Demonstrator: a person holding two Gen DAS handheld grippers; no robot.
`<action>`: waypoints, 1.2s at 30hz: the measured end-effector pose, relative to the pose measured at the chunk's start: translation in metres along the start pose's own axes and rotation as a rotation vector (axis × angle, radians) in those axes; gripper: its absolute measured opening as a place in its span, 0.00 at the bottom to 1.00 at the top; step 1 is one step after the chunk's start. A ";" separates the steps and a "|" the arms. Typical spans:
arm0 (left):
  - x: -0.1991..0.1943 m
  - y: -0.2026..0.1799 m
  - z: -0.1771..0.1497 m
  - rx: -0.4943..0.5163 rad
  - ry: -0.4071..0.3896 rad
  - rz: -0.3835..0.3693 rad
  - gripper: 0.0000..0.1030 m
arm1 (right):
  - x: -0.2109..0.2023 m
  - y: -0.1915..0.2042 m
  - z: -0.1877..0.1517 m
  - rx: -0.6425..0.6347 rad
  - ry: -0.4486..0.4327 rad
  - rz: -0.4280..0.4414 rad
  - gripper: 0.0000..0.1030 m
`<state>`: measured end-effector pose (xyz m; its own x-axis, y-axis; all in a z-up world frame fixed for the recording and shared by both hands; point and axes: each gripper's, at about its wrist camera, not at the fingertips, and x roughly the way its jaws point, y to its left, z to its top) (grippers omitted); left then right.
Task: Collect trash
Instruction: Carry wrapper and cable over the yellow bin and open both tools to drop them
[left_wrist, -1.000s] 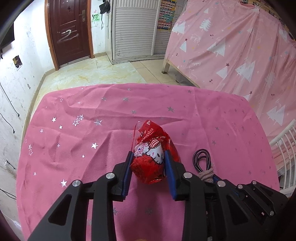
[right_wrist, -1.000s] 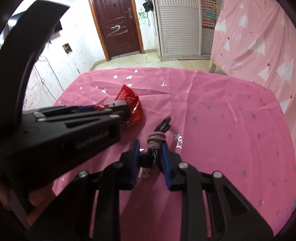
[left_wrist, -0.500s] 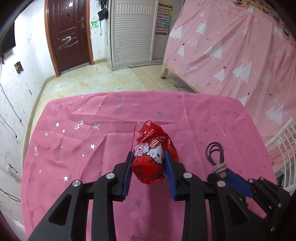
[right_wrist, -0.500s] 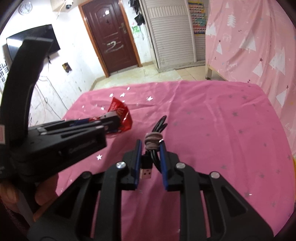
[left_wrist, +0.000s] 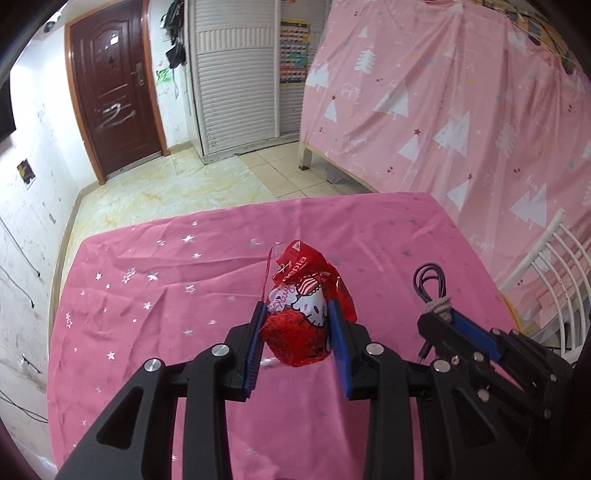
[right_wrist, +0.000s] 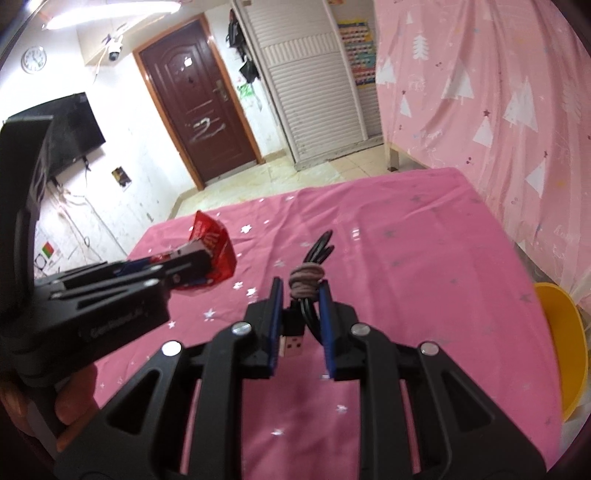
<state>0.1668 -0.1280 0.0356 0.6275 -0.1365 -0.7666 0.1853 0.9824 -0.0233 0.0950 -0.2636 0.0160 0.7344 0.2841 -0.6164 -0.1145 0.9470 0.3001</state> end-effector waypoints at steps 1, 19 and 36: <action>-0.001 -0.006 0.000 0.008 -0.002 0.001 0.26 | -0.003 -0.006 0.001 0.008 -0.008 -0.003 0.17; -0.003 -0.126 -0.005 0.175 -0.015 -0.035 0.26 | -0.051 -0.107 -0.005 0.147 -0.109 -0.087 0.17; 0.004 -0.218 -0.006 0.248 0.013 -0.154 0.26 | -0.072 -0.195 -0.021 0.252 -0.123 -0.277 0.17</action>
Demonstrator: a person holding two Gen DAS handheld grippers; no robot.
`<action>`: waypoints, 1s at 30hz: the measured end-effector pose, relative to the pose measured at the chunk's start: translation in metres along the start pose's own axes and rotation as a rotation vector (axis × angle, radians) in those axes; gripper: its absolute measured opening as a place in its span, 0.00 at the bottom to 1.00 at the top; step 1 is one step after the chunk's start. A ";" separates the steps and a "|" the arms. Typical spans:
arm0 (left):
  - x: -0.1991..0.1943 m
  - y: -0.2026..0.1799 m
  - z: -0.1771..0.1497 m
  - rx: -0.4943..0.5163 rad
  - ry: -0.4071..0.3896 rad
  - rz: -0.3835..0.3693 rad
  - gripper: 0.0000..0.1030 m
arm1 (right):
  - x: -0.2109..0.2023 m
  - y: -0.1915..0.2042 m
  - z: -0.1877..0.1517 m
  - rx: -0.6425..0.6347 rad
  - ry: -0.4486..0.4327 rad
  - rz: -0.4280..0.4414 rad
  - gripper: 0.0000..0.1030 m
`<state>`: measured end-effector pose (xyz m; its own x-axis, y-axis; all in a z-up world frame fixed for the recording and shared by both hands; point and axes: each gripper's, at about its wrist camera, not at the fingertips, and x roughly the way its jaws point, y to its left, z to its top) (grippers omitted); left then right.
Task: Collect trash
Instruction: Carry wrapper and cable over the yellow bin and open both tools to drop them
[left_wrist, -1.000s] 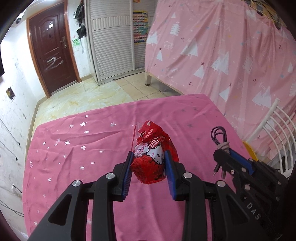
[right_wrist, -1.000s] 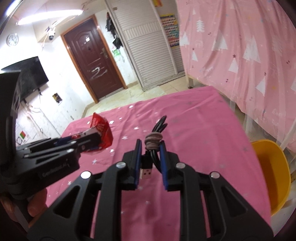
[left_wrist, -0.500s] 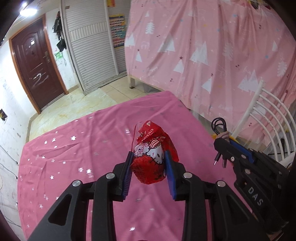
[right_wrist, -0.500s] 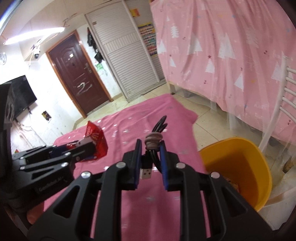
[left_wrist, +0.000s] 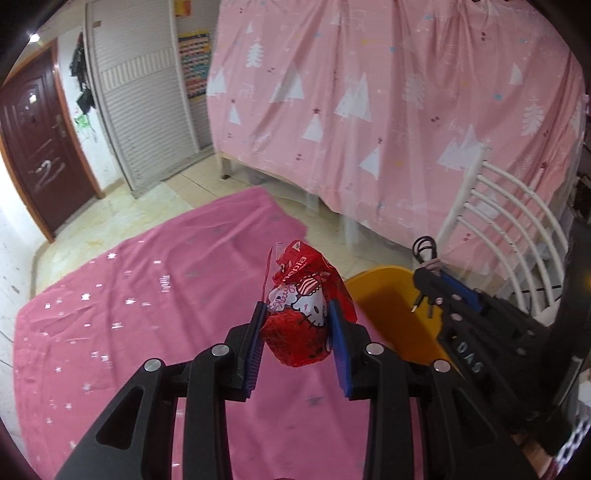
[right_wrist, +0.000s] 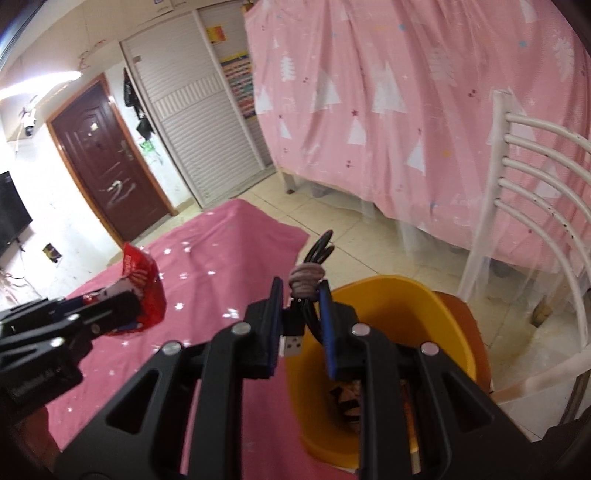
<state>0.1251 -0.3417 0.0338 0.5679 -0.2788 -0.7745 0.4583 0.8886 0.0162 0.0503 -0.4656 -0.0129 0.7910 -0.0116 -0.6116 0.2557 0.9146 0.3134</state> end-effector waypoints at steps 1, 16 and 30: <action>0.004 -0.005 0.002 -0.003 0.008 -0.013 0.26 | 0.001 -0.005 0.000 0.011 0.003 -0.005 0.17; 0.036 -0.043 0.013 -0.028 0.031 -0.161 0.26 | 0.024 -0.053 -0.004 0.115 0.056 -0.026 0.18; 0.043 -0.049 0.015 -0.045 0.021 -0.187 0.58 | 0.018 -0.059 -0.002 0.141 0.038 -0.020 0.29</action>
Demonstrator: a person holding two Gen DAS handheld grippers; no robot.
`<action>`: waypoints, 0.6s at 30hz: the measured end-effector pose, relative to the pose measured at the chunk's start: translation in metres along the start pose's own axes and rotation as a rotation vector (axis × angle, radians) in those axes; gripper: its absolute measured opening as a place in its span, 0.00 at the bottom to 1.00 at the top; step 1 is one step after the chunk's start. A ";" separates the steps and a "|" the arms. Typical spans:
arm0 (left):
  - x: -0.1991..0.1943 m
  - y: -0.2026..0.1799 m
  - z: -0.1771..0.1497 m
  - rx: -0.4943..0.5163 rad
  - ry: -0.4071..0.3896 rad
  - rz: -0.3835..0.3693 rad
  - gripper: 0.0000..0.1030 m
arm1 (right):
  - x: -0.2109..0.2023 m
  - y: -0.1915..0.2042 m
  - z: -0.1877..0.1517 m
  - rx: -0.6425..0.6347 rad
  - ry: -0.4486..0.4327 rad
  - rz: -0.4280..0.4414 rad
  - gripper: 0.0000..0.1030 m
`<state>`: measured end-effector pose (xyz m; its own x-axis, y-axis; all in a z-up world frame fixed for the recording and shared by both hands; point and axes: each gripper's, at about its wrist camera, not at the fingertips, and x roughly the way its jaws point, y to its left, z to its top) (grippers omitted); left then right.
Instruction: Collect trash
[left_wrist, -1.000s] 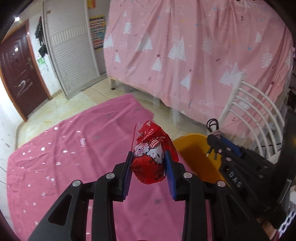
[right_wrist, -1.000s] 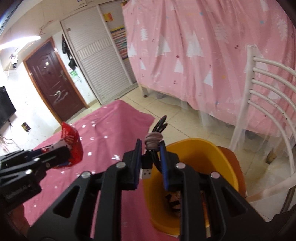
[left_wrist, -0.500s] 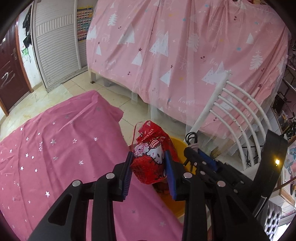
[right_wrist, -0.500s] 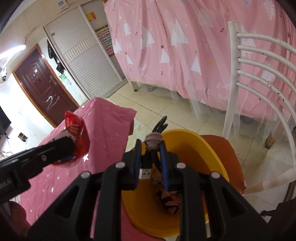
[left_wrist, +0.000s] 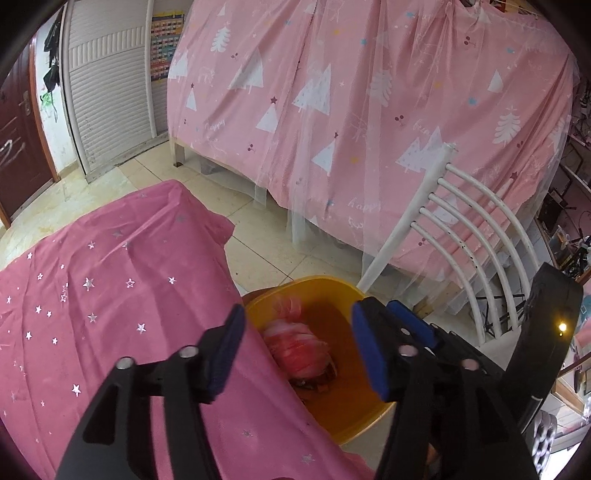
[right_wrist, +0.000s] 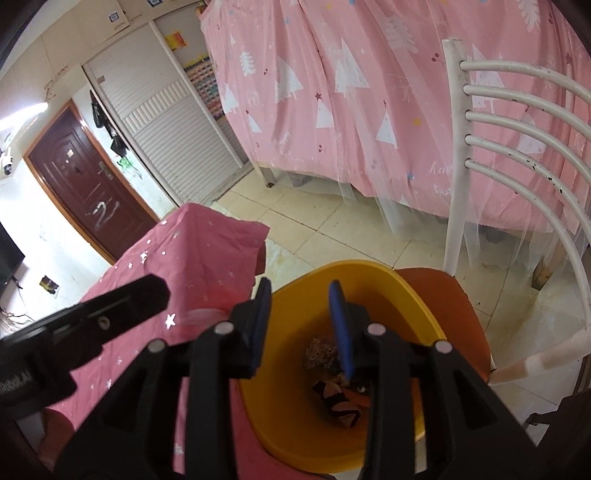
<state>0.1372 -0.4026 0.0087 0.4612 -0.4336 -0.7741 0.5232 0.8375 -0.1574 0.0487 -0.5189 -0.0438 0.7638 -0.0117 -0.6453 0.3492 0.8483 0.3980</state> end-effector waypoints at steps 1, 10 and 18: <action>0.000 0.000 0.001 -0.001 -0.003 0.002 0.60 | 0.000 0.000 0.000 0.000 -0.001 -0.001 0.29; -0.012 0.014 -0.004 -0.013 -0.030 0.049 0.70 | -0.001 0.004 -0.001 -0.009 -0.010 0.005 0.53; -0.037 0.037 -0.014 -0.031 -0.082 0.097 0.86 | -0.002 0.015 -0.003 -0.026 -0.029 0.028 0.84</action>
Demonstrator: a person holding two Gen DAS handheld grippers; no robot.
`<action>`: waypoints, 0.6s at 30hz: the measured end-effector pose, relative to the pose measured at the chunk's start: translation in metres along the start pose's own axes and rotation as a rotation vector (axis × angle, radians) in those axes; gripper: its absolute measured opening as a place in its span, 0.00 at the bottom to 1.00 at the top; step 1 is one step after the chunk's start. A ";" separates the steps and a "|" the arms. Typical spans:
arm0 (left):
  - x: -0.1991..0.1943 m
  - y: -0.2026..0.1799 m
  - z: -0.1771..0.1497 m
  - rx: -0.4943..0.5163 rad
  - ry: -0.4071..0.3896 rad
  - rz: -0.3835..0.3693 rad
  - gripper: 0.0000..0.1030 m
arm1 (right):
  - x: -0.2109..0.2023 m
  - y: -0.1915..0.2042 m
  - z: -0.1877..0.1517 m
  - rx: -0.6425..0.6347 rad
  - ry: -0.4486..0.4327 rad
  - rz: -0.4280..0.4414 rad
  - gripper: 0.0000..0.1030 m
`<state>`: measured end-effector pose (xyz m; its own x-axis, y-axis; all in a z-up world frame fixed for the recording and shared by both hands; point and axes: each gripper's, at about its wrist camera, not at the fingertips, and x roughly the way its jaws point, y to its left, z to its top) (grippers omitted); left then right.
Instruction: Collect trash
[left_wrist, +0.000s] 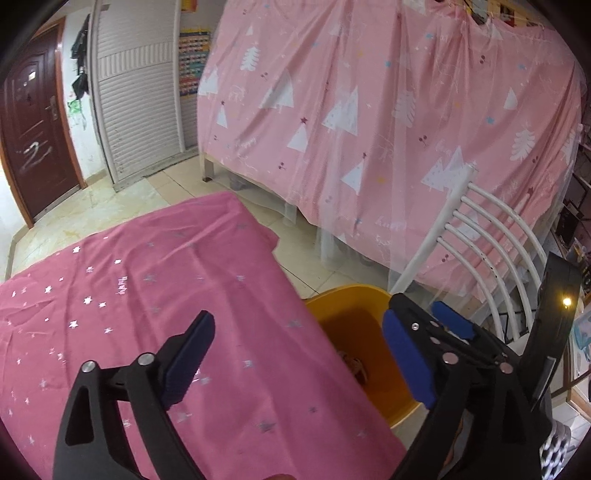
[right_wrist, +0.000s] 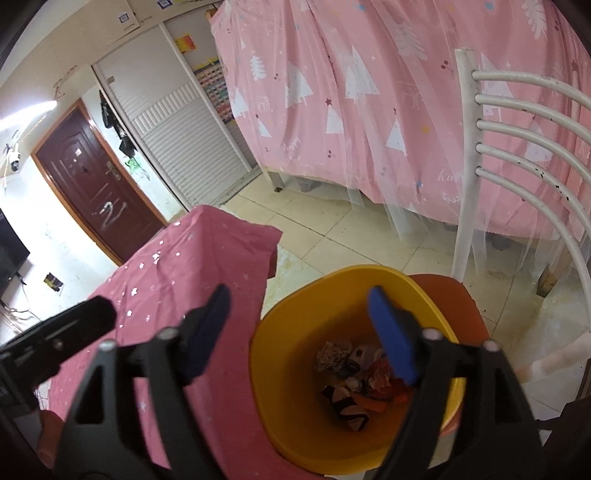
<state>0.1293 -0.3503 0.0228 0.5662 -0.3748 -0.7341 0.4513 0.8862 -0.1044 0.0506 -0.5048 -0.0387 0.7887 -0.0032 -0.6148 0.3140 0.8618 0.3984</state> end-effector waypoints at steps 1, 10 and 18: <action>-0.003 0.005 -0.001 -0.011 -0.004 0.007 0.88 | -0.001 0.002 0.000 -0.004 -0.007 0.005 0.92; -0.027 0.062 -0.010 -0.098 -0.066 0.120 0.92 | -0.012 0.040 -0.005 -0.112 -0.083 0.053 0.94; -0.036 0.110 -0.020 -0.169 -0.076 0.202 0.92 | -0.027 0.078 -0.014 -0.234 -0.168 0.097 0.94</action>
<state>0.1445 -0.2335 0.0243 0.6857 -0.1999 -0.6999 0.2064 0.9755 -0.0763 0.0458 -0.4306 -0.0007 0.8916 0.0180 -0.4525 0.1181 0.9554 0.2706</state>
